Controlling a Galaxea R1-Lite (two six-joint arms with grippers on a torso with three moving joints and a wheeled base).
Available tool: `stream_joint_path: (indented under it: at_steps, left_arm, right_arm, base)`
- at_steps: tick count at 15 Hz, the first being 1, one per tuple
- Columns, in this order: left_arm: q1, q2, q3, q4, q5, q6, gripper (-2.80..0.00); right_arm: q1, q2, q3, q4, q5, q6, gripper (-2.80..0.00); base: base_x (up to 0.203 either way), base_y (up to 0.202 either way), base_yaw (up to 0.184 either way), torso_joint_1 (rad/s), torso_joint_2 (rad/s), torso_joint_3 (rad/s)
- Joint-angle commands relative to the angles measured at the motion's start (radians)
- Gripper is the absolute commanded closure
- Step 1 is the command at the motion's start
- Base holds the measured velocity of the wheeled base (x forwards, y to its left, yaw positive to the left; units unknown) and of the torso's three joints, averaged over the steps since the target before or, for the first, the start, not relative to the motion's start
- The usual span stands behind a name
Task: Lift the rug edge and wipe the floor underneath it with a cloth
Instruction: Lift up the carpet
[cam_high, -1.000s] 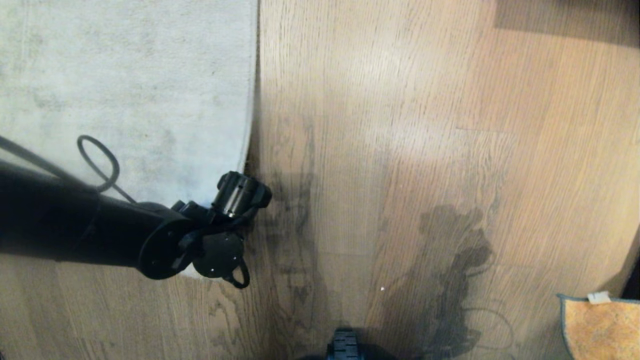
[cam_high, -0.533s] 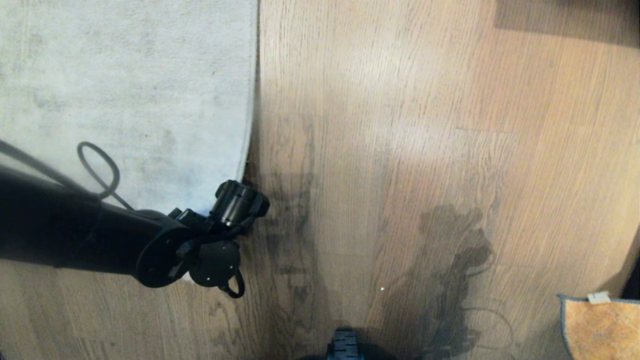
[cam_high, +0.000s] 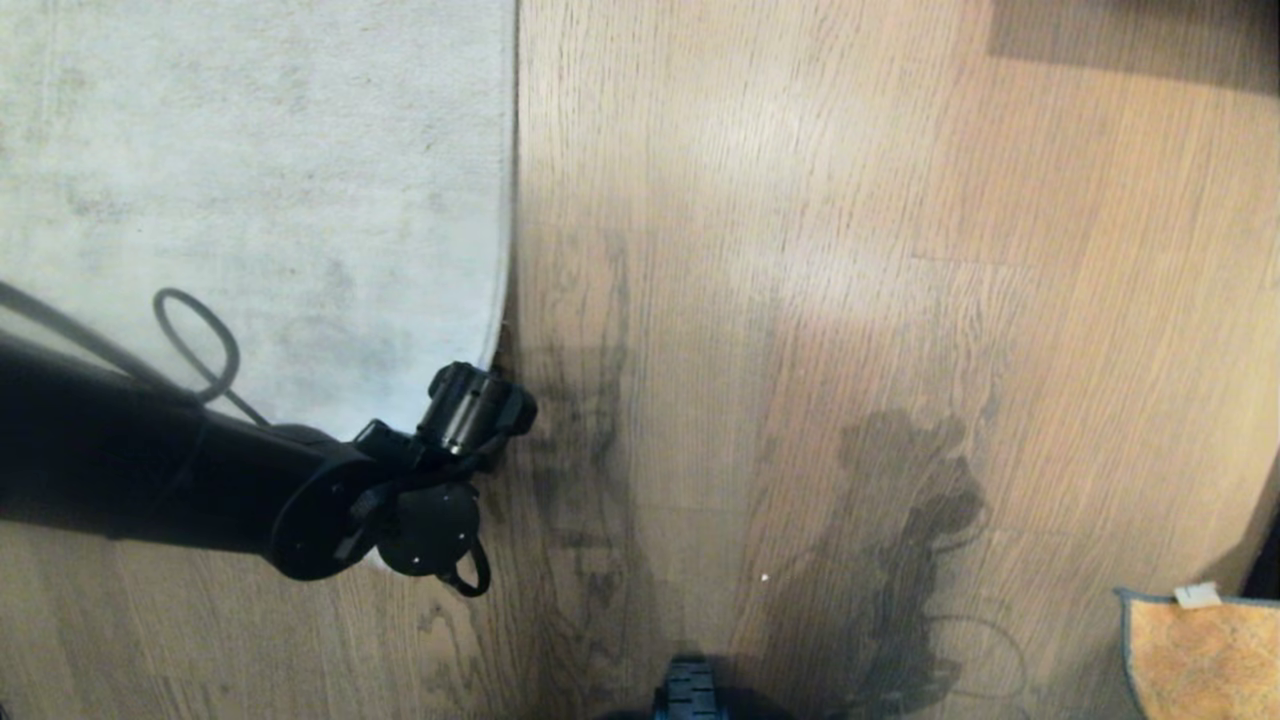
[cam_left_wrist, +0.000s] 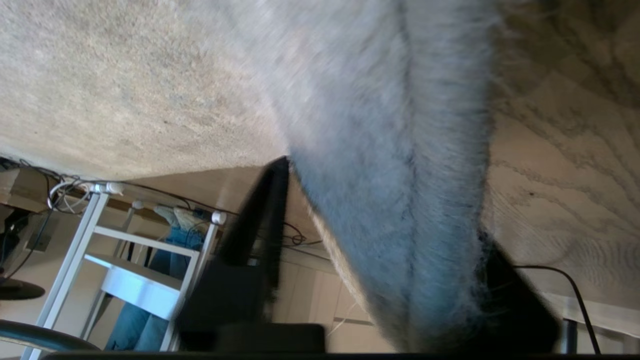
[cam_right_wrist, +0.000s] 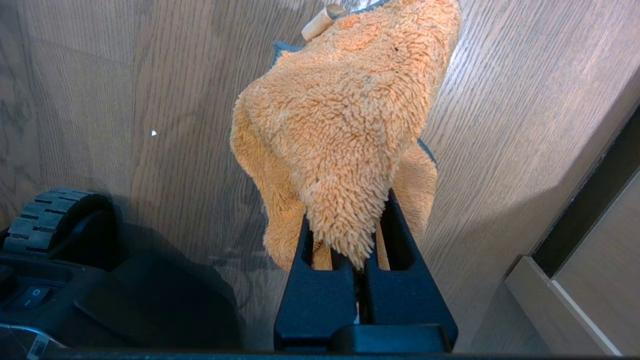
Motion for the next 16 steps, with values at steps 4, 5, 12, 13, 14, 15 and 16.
stream_joint_path:
  at_steps: [4,5,12,13,14,15,16]
  left_arm:
    - [0.009,-0.011,0.006,-0.001,0.006,0.017,0.00]
    - [0.009,-0.018,0.004,-0.001,0.006,0.020,0.00]
    - [0.036,-0.108,-0.008,-0.002,0.006,0.141,0.00]
    - [0.045,-0.131,-0.008,-0.002,0.004,0.166,0.00]
    - [0.058,-0.153,-0.008,-0.002,0.000,0.191,0.00]
    - [0.075,-0.175,-0.008,-0.002,-0.004,0.222,0.00]
    - [0.088,-0.193,-0.008,-0.003,-0.007,0.243,0.00]
  right_arm:
    - [0.000,0.001,0.000,0.000,0.001,-0.002,0.00]
    - [0.000,0.001,0.000,0.000,0.001,-0.001,0.00]
    - [0.000,0.001,0.000,0.000,0.001,0.000,0.00]
    - [0.000,0.001,0.000,0.000,0.001,-0.001,0.00]
    - [0.000,0.001,0.000,0.000,0.001,-0.002,0.00]
    - [0.000,0.001,0.000,0.000,0.001,-0.001,0.00]
    - [0.000,0.001,0.000,0.000,0.001,-0.001,0.00]
  base:
    - [0.000,0.000,0.000,0.000,0.00,0.000]
    - [0.000,0.000,0.000,0.000,0.00,0.000]
    - [0.000,0.000,0.000,0.000,0.00,0.000]
    - [0.000,0.000,0.000,0.000,0.00,0.000]
    - [0.000,0.000,0.000,0.000,0.00,0.000]
    - [0.000,0.000,0.000,0.000,0.00,0.000]
    - [0.000,0.000,0.000,0.000,0.00,0.000]
